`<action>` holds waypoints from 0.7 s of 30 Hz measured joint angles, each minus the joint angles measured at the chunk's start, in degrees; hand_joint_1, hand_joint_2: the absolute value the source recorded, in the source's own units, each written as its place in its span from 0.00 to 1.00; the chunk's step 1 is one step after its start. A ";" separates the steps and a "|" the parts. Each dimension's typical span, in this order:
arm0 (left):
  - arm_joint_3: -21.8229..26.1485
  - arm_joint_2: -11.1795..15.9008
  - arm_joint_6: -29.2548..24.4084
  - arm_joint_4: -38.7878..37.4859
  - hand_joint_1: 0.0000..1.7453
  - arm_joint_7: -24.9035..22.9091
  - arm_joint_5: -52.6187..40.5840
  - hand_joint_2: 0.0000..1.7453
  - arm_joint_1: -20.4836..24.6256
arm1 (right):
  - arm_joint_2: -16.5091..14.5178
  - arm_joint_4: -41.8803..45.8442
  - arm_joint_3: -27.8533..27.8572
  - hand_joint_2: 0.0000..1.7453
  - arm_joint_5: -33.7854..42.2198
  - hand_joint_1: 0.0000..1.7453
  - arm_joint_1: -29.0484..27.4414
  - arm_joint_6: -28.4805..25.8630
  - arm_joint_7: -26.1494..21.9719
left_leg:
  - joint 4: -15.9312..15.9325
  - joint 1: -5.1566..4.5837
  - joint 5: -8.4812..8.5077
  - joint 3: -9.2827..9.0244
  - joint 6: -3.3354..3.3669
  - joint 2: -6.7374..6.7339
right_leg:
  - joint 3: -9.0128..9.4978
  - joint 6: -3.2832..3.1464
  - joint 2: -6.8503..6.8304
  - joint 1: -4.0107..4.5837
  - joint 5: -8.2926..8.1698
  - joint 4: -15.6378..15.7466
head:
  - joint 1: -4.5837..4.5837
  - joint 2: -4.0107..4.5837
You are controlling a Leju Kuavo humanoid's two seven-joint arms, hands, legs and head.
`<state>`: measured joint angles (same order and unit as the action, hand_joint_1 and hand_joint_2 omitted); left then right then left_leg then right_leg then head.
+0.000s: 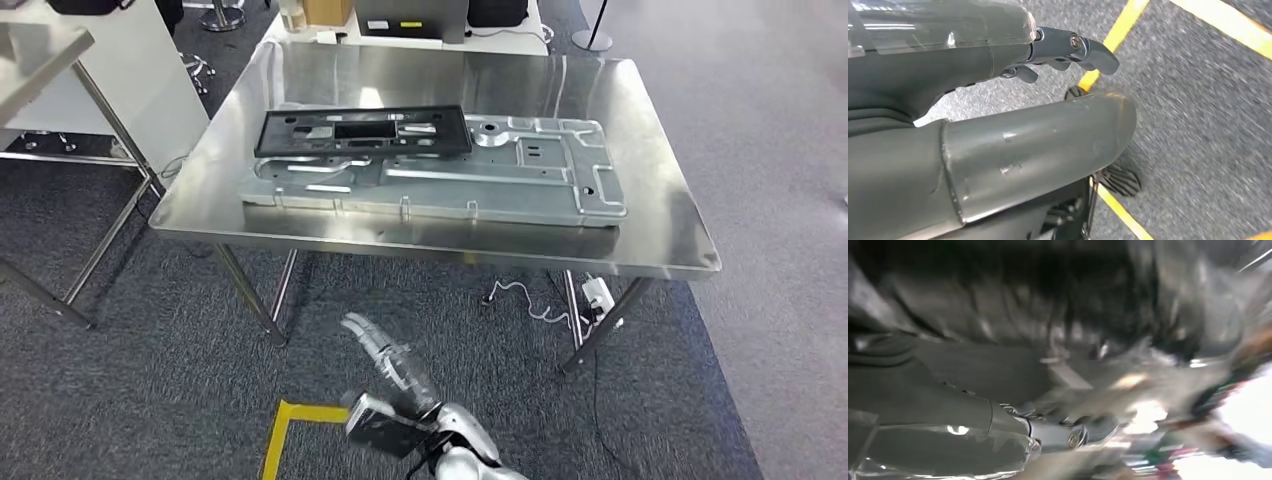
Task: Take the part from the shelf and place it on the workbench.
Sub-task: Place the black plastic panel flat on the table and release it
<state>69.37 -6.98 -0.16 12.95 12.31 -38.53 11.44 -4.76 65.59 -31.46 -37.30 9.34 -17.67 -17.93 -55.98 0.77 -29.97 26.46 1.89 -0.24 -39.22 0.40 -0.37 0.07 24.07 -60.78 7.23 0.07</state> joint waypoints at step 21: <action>-0.99 -0.09 -1.07 0.06 0.00 -0.43 1.81 0.00 -1.25 | 1.57 -50.75 30.79 0.00 5.99 0.00 -3.48 2.28 13.93 | -19.44 -0.16 -1.30 12.35 -2.69 -0.34 | 5.22 -2.51 -2.05 0.20 1.98 3.40 | -0.07 0.00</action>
<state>68.37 -7.08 -1.23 13.01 11.88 -36.72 10.20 -3.19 14.85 -0.67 -31.30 5.86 -15.40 -4.00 -75.42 0.61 -31.27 38.81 -0.79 -0.58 -34.01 -2.11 -2.42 0.27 26.05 -57.38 7.17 0.07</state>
